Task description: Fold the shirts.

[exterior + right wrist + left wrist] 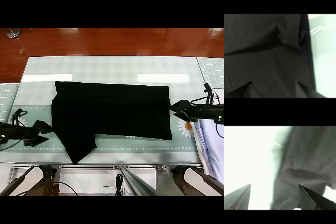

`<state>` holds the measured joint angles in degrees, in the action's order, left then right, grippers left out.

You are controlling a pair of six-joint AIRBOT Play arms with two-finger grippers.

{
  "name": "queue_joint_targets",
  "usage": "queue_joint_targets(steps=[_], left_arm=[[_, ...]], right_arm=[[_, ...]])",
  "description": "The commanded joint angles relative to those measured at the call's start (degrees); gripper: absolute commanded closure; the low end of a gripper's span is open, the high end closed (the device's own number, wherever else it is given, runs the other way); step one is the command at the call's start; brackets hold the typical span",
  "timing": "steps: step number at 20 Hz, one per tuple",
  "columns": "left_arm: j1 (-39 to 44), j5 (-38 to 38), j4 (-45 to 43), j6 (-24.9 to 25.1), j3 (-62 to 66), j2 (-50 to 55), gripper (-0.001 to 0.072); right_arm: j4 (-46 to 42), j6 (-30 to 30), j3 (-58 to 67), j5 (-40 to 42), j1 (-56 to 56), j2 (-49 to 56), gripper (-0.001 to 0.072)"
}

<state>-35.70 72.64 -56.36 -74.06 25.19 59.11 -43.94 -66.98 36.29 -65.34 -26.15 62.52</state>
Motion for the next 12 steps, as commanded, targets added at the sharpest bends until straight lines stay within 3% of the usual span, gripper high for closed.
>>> queue_joint_targets(steps=[1, 4, 8, 10, 11, 12], left_arm=[[2.54, -3.43, 7.21, 3.21, -5.99, -2.91, 0.0002], [9.46, -7.72, 8.61, 0.76, -6.36, -1.57, 0.0002], [20.44, -9.86, 12.39, 2.12, -6.49, 1.03, 0.0003], [23.61, -8.85, 12.26, 3.69, -6.45, 1.46, 0.0009], [23.89, -8.09, 12.28, 4.13, -6.34, 1.44, 0.015], [23.87, -7.32, 12.26, 5.55, -5.99, 1.44, 0.0489]], right_arm=[[3.17, 1.16, -3.8, 0.52, -0.11, -2.99, 0.0091], [3.13, 1.27, -3.8, -1.49, -0.11, -2.99, 0.0092], [2.95, 0.35, -2.47, -2.32, -1.75, -2.99, 0.0092], [-1.86, -2.56, 0.42, -3.72, -6.32, -2.99, 0.0092], [-6.4, -4.7, 1.53, -5.38, -8.66, -2.99, 0.0092], [-11.91, -7.76, 1.84, -8.44, -10.82, -2.99, 0.0093]])
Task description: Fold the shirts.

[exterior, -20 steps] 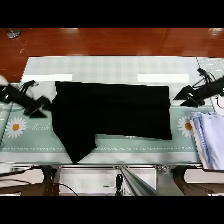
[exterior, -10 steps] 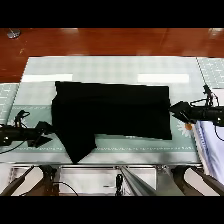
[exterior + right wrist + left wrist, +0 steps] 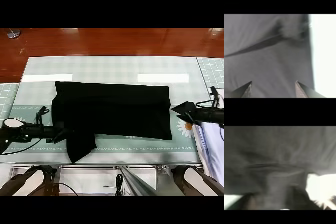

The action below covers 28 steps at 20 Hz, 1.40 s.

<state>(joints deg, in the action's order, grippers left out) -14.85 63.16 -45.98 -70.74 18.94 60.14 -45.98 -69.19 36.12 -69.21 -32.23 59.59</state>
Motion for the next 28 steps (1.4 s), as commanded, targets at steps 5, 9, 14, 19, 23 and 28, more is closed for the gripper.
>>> queue_joint_targets(steps=[5, 9, 14, 19, 23, 28], left_arm=[[3.04, 2.47, 2.01, 3.21, 2.89, 0.24, 0.0682], [3.08, 2.47, 2.08, 3.21, 2.97, 0.24, 0.0681], [3.08, 2.45, 2.54, 3.19, 3.02, 0.26, 0.0682], [3.02, 2.58, 2.51, 3.04, 3.39, 0.24, 0.0681], [0.0, 7.43, 2.47, 3.28, 10.6, 0.24, 0.0681], [-2.6, 3.63, 2.49, -1.81, 24.2, 2.51, 0.0683]], right_arm=[[-22.75, -12.74, -5.07, -16.2, -3.56, -0.28, 0.0093], [-22.18, -12.46, -8.68, -12.31, 4.76, 1.09, 0.0093], [-11.19, -12.15, -8.15, 0.13, 9.27, 5.88, 0.0093], [-7.85, -9.29, -3.13, 2.91, 14.99, 10.64, 0.0476], [-8.68, -5.27, 6.56, -4.33, 15.5, 10.64, 0.0681], [-9.62, -5.81, 19.56, -5.11, 15.56, 12.7, 0.0681]])
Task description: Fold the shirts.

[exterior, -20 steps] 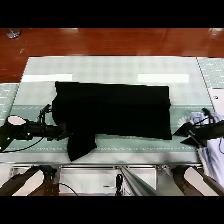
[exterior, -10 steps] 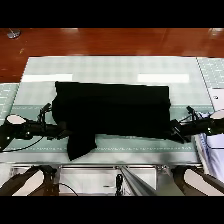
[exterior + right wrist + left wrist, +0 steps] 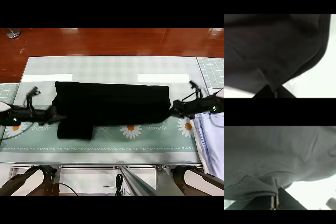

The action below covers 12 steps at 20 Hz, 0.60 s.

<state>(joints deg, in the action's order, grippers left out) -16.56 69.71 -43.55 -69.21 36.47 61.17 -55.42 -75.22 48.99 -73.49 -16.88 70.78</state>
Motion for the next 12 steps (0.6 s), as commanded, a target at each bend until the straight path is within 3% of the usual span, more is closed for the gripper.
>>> queue_joint_targets(steps=[1, 12], left_arm=[[0.02, -3.82, 0.07, -3.52, 9.55, 3.98, 0.0683], [6.6, -1.53, 0.11, -8.66, 46.8, 40.0, 0.0682]], right_arm=[[0.07, 0.48, 8.52, -0.81, 0.22, 3.28, 0.0681], [9.09, 1.14, 24.76, 6.32, 0.2, 24.85, 0.0681]])
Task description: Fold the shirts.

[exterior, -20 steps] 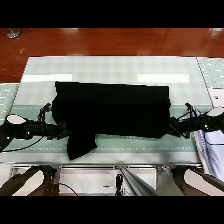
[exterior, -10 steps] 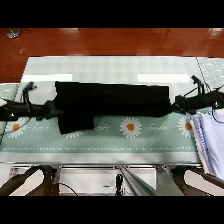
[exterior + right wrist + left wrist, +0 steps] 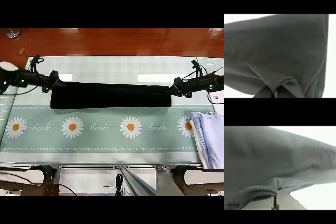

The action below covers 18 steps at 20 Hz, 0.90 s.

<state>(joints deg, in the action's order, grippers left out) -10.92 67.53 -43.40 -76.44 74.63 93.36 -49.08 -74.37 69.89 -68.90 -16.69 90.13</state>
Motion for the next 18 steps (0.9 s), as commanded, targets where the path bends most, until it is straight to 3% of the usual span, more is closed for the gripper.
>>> queue_joint_targets(steps=[1, 2, 3, 4, 6, 10, 11, 13, 16, 18], left_arm=[[1.33, 0.7, -0.02, -1.42, 10.64, 9.66, 0.0676], [1.73, 0.59, -0.07, -1.42, 12.0, 10.88, 0.0541], [2.05, 0.92, -0.09, -1.4, 13.03, 11.8, 0.0187], [1.92, 2.58, -0.11, -1.36, 13.86, 12.15, 0.0005], [-0.68, 9.25, -4.44, -1.42, 17.31, 12.11, 0.0003], [-9.51, 24.61, -23.15, -8.92, 19.63, 9.09, 0.0004], [-11.15, 23.32, -24.22, -8.9, 17.35, 6.86, 0.0003], [-12.59, 12.79, -20.41, -7.96, 8.39, -0.31, 0.0004], [-9.2, -8.07, -8.26, 0.9, -10.38, -15.06, 0.0004], [-5.05, -15.32, -2.78, 4.31, -19.3, -22.34, 0.0004]], right_arm=[[3.48, 0.31, 4.26, 3.17, 0.0, 6.91, 0.068], [5.07, 1.33, 4.28, 4.72, 0.0, 8.09, 0.0623], [6.19, 1.62, 4.28, 5.29, 0.0, 8.85, 0.0324], [6.58, 2.03, 4.33, 5.25, -0.02, 9.05, 0.009], [5.55, 3.3, 6.16, 2.75, -2.32, 8.55, 0.009], [-1.03, 0.04, 8.55, -3.06, -10.12, 7.26, 0.0091], [-2.49, -1.44, 7.96, -3.89, -10.99, 7.74, 0.0091], [-2.05, -1.44, 6.38, -4.31, -10.49, 9.38, 0.0091], [-0.94, -0.15, 5.7, -5.18, -6.38, 12.9, 0.0091], [1.7, 1.44, 5.7, -5.03, -3.04, 14.45, 0.0091]])
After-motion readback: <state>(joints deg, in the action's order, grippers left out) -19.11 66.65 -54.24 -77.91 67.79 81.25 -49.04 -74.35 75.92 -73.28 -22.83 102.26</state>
